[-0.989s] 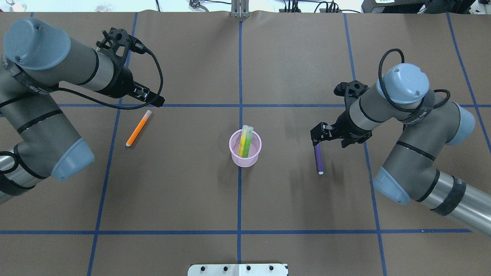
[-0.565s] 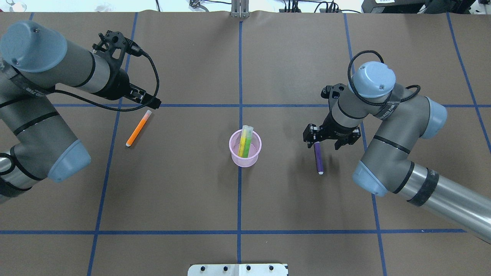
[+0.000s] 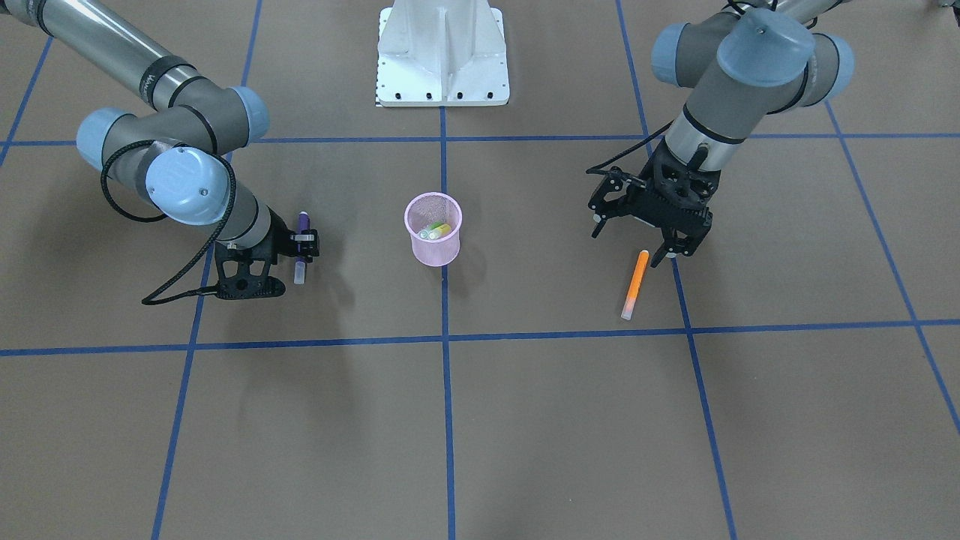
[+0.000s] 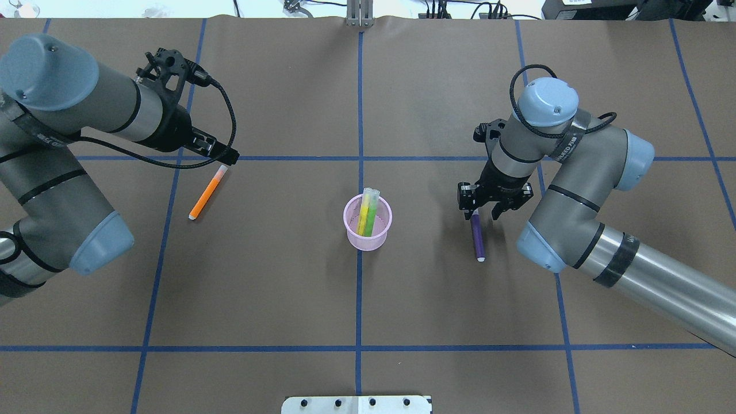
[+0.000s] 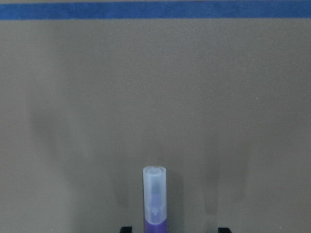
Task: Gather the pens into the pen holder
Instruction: 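Grasp the purple marker with the right gripper while the left gripper nears the orange marker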
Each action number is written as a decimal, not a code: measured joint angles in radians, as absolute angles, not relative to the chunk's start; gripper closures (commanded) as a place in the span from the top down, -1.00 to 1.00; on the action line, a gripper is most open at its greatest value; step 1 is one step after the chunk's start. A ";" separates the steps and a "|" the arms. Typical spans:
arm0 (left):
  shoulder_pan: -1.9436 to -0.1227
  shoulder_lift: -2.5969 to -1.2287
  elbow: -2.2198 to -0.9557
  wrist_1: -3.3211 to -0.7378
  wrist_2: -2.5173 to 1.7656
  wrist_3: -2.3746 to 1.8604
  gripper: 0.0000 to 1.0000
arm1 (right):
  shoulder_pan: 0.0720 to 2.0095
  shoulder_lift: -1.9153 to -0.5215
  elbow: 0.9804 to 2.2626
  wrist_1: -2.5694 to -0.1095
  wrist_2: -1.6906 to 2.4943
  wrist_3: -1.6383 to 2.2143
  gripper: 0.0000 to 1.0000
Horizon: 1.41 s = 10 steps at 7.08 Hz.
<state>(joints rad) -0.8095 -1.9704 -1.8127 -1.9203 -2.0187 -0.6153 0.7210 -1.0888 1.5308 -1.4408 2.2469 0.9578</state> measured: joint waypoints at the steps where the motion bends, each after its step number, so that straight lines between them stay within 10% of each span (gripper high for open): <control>1: -0.810 -1.969 -1.814 -1.920 -2.019 -0.617 0.92 | 0.720 -1.076 1.520 -1.441 2.249 0.956 0.10; 4: -0.810 -1.959 -1.827 -1.921 -2.018 -0.618 0.92 | 0.706 -1.072 1.513 -1.441 2.249 0.958 0.01; 6: -0.810 -1.955 -1.831 -1.921 -2.018 -0.618 0.92 | 0.702 -1.075 1.512 -1.442 2.249 0.960 -0.99; 10: -0.810 -1.950 -1.833 -1.921 -2.019 -0.612 0.92 | 0.723 -1.079 1.530 -1.444 2.288 0.970 -1.00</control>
<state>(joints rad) -0.8098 -1.9500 -1.8326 -1.9205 -2.0191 -0.6124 0.7231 -1.0787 1.5295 -1.4437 2.2880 0.9697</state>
